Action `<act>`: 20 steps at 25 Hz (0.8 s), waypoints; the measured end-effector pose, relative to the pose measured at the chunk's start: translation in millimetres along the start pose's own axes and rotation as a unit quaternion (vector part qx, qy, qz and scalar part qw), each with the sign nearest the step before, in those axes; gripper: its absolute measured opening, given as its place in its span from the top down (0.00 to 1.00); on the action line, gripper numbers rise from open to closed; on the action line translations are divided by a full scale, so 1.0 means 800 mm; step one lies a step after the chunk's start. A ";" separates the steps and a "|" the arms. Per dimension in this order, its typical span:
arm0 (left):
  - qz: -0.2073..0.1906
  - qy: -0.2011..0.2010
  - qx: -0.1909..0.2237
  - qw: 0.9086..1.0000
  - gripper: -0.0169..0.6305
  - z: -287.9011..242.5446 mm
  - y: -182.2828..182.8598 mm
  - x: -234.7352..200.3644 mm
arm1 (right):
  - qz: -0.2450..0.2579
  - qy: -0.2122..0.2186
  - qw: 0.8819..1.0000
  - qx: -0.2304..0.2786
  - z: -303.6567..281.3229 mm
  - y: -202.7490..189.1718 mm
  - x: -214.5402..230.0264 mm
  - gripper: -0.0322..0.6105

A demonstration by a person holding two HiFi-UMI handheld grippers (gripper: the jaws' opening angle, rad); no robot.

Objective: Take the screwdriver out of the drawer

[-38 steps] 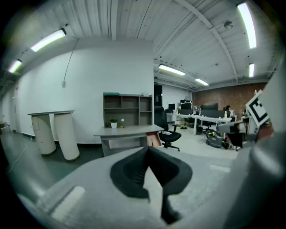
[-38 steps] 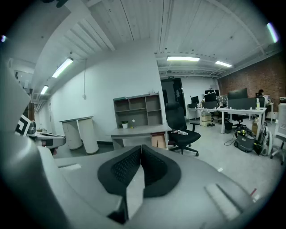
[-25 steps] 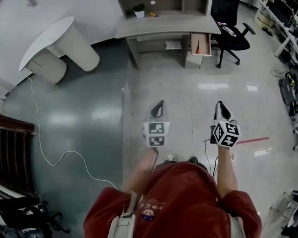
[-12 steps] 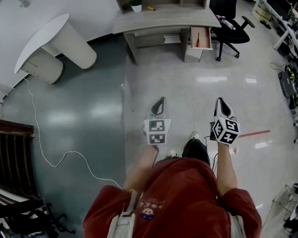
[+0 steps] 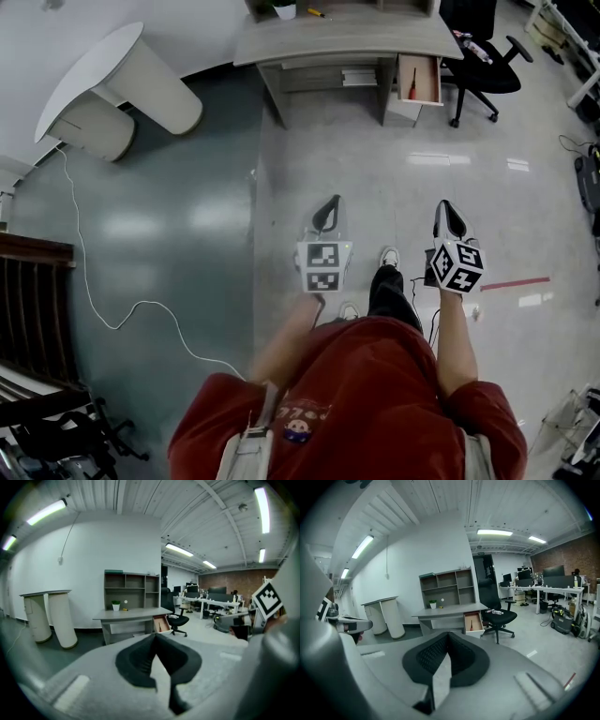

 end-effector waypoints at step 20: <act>-0.003 0.014 -0.032 0.999 0.97 -0.247 0.089 0.051 | -0.008 0.012 0.999 -0.035 -0.181 0.094 0.177 0.95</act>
Point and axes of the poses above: the fingertips, and each gripper's own axes: z backward along the fingers, x to its right, y out of its top, the point moved 2 cm from there along z, backward along the fingers, and after that the axes turned 1 degree about x, right-handed, at the moved point
